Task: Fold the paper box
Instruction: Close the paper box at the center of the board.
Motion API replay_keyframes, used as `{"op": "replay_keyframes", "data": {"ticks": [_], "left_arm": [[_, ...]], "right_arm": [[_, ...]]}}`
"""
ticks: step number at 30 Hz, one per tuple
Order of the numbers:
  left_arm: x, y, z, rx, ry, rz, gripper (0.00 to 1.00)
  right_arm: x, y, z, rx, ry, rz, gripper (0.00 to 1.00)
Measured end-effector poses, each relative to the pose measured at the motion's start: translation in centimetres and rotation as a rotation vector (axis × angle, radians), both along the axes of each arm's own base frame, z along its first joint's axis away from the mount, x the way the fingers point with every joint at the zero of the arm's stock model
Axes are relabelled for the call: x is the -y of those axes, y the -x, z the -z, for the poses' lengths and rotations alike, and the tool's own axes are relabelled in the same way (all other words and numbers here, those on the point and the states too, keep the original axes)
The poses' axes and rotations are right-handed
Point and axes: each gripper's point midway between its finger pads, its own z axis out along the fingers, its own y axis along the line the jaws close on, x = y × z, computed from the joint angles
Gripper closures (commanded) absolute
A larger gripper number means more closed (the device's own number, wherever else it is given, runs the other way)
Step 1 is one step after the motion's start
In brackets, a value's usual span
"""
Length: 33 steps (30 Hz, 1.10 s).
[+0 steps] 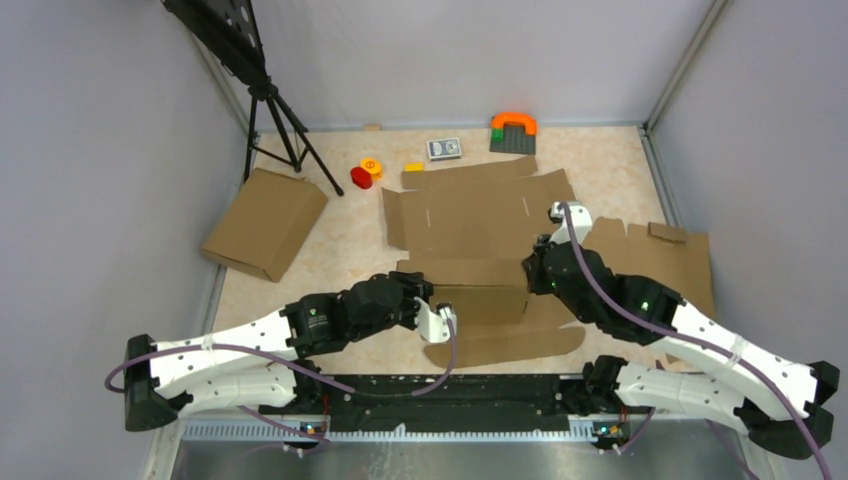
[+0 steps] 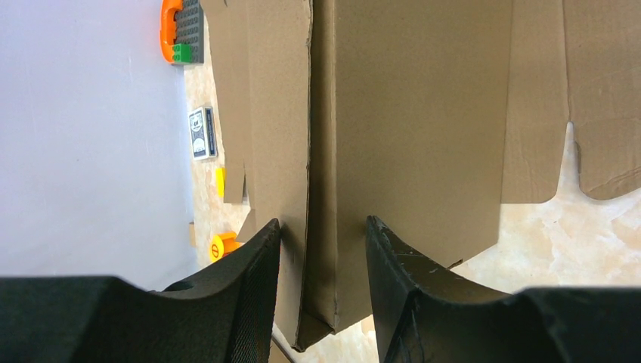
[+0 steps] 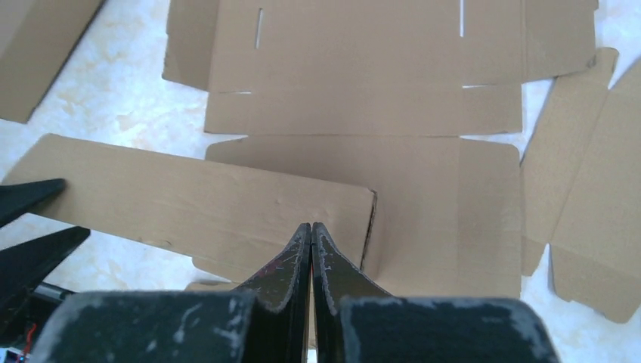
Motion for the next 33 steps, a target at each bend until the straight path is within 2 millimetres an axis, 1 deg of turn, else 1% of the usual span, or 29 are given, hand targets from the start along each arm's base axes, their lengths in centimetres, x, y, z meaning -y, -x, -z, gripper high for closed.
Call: {"op": "replay_keyframes", "data": {"ticks": [1, 3, 4, 6, 8, 9, 11, 14, 16, 19, 22, 23, 24, 25, 26, 28, 29, 33], "left_arm": [[0.0, 0.0, 0.0, 0.0, 0.0, 0.0, 0.54], [0.0, 0.0, 0.0, 0.0, -0.001, 0.0, 0.54], [0.0, 0.0, 0.0, 0.0, -0.001, 0.0, 0.54], [0.0, 0.0, 0.0, 0.0, -0.001, 0.001, 0.53], [0.0, 0.0, 0.1, 0.0, -0.006, -0.002, 0.52], [0.0, 0.0, 0.2, 0.0, -0.007, -0.001, 0.5], [0.1, 0.1, 0.1, -0.001, -0.007, 0.001, 0.42], [0.1, 0.3, 0.2, -0.022, -0.004, 0.002, 0.38], [0.1, 0.7, 0.0, -0.049, 0.01, 0.001, 0.33], [0.3, 1.4, -1.5, -0.106, 0.077, -0.009, 0.31], [0.7, 2.1, -4.6, -0.166, 0.209, -0.029, 0.32], [0.8, 2.4, -5.8, -0.187, 0.262, -0.031, 0.34], [0.8, 2.7, -6.9, -0.203, 0.312, -0.035, 0.37], [0.7, 2.9, -8.1, -0.22, 0.366, -0.041, 0.44], [0.5, 3.2, -9.2, -0.237, 0.422, -0.053, 0.58], [-0.1, 3.4, -10.8, -0.265, 0.519, -0.083, 0.93], [-0.6, 3.3, -11.7, -0.278, 0.578, -0.111, 1.0], [-2.6, 2.2, -14.1, -0.341, 0.75, -0.292, 1.0]], "right_arm": [[-0.2, -0.1, -0.2, 0.007, -0.007, -0.002, 1.0], [-0.1, 0.0, 0.3, 0.002, 0.0, -0.001, 1.0], [0.1, 0.0, 1.0, -0.007, 0.003, 0.003, 1.0], [0.6, 0.5, 3.5, -0.043, 0.033, 0.013, 1.0], [0.4, 0.3, 3.7, -0.034, 0.001, 0.031, 1.0], [0.4, 0.3, 3.8, -0.033, -0.015, 0.035, 1.0], [0.4, 0.3, 3.9, -0.031, -0.028, 0.038, 1.0], [0.4, 0.2, 3.9, -0.03, -0.03, 0.045, 1.0], [0.4, 0.2, 3.8, -0.03, -0.033, 0.046, 1.0], [0.4, 0.2, 3.8, -0.03, -0.033, 0.046, 1.0], [0.4, 0.2, 3.8, -0.029, -0.033, 0.047, 1.0], [0.4, 0.2, 3.8, -0.029, -0.033, 0.046, 1.0], [0.4, 0.2, 3.8, -0.029, -0.033, 0.046, 1.0], [0.4, 0.2, 3.8, -0.029, -0.033, 0.046, 1.0], [0.4, 0.2, 3.8, -0.029, -0.034, 0.046, 1.0], [0.4, 0.2, 3.8, -0.029, -0.033, 0.046, 1.0], [0.4, 0.2, 3.8, -0.029, -0.033, 0.046, 1.0], [0.4, 0.2, 3.8, -0.029, -0.032, 0.046, 1.0]]}}
